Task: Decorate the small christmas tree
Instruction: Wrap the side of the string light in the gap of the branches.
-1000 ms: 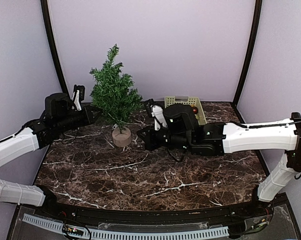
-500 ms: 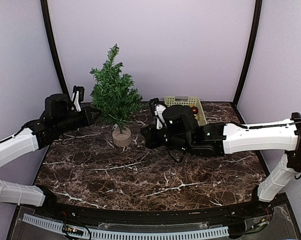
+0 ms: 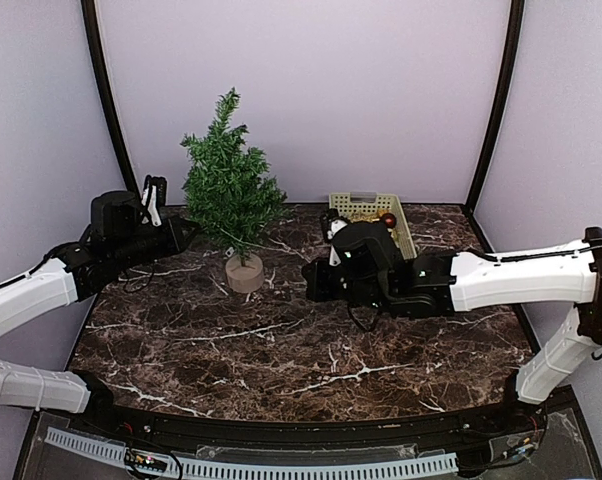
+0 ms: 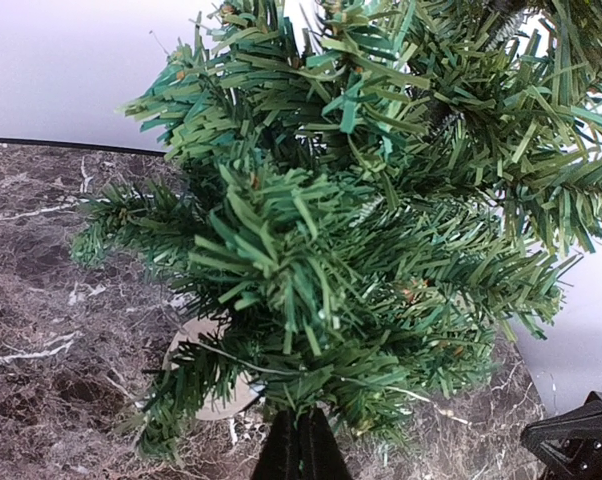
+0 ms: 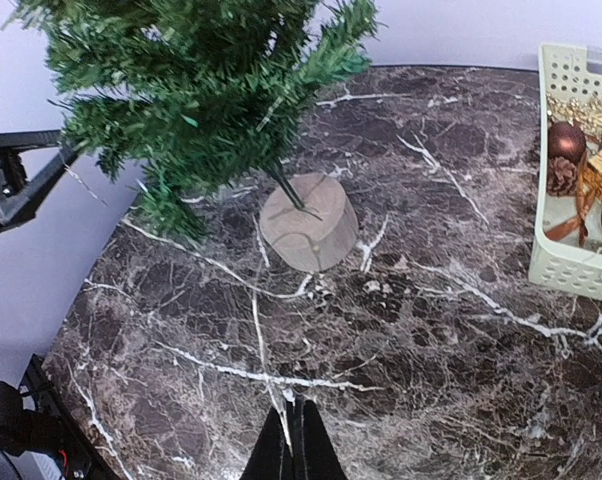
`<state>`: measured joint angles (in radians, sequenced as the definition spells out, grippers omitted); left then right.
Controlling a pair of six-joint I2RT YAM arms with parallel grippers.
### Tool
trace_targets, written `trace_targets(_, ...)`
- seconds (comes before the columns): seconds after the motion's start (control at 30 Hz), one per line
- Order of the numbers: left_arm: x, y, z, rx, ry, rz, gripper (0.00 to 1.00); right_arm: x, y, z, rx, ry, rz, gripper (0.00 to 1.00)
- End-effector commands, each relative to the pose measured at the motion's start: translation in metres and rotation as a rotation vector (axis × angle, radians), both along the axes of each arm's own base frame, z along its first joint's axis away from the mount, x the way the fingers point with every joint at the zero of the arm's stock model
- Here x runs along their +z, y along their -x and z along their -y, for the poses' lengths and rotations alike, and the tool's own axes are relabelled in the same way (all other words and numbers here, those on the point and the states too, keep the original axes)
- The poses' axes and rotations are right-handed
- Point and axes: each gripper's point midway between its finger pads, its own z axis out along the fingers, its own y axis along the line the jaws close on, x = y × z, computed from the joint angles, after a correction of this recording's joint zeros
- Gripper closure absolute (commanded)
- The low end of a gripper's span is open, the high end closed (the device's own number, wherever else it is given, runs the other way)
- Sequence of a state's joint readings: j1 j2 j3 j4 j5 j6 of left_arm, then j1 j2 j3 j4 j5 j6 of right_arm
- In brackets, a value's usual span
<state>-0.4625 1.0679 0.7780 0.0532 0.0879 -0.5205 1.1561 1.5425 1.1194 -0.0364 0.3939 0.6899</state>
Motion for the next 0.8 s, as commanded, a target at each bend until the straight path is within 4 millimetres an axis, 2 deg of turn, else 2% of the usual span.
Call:
trace_targets(0.0, -0.015, 0.002, -0.007, 0.025, -0.018, -0.046, 1.00, -0.014, -0.003, 0.015, -0.043, 0.021, -0.029, 1.00)
trace_targets(0.2, -0.016, -0.001, -0.015, 0.050, -0.020, -0.050, 1.00, -0.044, -0.010, 0.024, -0.075, 0.063, -0.076, 1.00)
trace_targets(0.43, -0.020, -0.003, -0.022, 0.058, -0.014, -0.061, 1.00, -0.056, -0.019, 0.039, -0.111, 0.087, -0.086, 1.00)
trace_targets(0.57, -0.020, -0.005, -0.023, 0.052, -0.012, -0.057, 1.00, -0.052, -0.018, 0.042, -0.092, 0.099, -0.067, 1.00)
trace_targets(0.77, -0.019, -0.007, -0.026, 0.039, -0.017, -0.047, 1.00, -0.037, -0.008, 0.030, 0.035, 0.116, -0.018, 1.00)
